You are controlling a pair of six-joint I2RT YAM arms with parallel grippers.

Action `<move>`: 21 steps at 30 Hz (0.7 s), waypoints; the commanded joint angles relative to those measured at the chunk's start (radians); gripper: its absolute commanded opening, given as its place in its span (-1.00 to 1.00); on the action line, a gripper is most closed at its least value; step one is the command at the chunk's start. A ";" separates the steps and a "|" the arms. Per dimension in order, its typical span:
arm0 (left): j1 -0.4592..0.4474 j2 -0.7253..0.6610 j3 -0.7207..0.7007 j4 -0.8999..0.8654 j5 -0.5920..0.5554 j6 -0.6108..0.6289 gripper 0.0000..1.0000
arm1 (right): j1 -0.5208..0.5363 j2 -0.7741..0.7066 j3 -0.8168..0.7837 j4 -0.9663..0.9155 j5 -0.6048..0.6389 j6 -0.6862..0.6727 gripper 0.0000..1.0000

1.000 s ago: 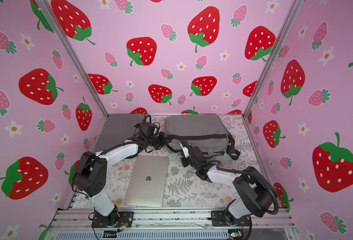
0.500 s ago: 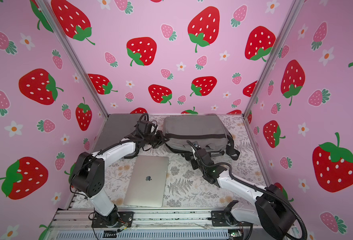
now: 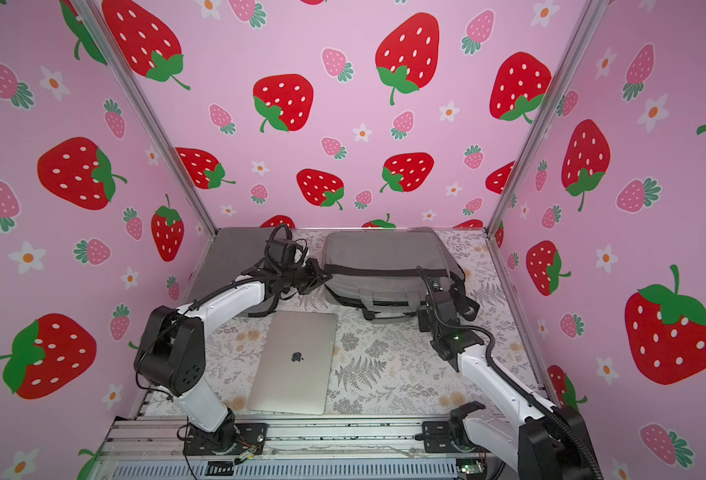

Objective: Open the zippered laptop bag and take out the laptop
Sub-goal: Unzip the zipper on the zippered laptop bag.

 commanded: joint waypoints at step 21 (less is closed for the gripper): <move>0.065 -0.048 -0.003 0.029 0.052 0.040 -1.00 | -0.318 0.227 0.217 -0.004 -0.089 -0.160 -1.00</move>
